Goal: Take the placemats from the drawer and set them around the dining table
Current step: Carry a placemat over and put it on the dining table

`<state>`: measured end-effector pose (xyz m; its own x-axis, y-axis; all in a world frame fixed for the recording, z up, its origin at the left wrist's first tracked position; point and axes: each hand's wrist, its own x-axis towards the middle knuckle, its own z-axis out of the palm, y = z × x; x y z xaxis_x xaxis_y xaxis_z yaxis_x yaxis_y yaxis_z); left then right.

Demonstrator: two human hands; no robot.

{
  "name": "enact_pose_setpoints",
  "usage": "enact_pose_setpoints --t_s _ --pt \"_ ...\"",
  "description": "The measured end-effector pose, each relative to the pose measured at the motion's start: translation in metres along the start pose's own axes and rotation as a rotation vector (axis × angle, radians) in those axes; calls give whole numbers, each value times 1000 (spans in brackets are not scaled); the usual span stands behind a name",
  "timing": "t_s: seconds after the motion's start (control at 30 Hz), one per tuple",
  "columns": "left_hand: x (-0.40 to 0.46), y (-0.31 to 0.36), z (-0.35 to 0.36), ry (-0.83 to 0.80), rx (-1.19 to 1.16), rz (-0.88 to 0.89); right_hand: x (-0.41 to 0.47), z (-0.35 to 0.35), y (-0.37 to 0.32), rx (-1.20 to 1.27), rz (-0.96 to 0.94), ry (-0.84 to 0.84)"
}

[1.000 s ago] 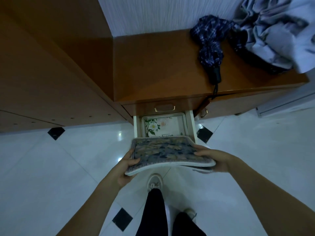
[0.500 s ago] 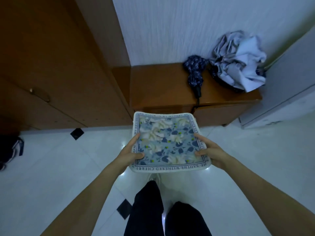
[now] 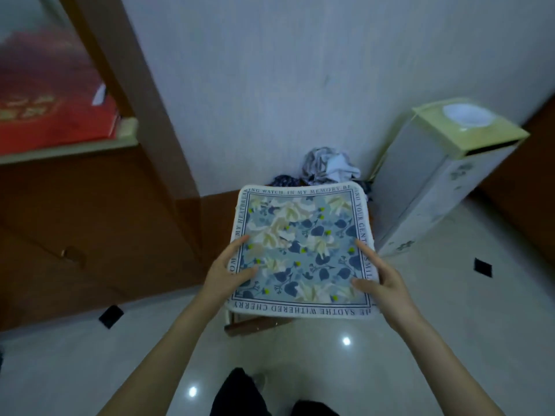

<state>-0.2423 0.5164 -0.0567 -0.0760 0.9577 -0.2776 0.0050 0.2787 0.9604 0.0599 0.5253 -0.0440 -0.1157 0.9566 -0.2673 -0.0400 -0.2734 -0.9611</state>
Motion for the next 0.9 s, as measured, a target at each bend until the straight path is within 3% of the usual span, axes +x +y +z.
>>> enact_pose_setpoints --t_s 0.33,0.53,0.9 --pt "32 43 52 -419 232 126 -99 11 10 64 -75 680" --pt "38 38 113 -773 401 246 -169 19 38 178 -57 1003" --pt "-72 20 289 -1292 504 360 -337 1 69 288 -46 1583"
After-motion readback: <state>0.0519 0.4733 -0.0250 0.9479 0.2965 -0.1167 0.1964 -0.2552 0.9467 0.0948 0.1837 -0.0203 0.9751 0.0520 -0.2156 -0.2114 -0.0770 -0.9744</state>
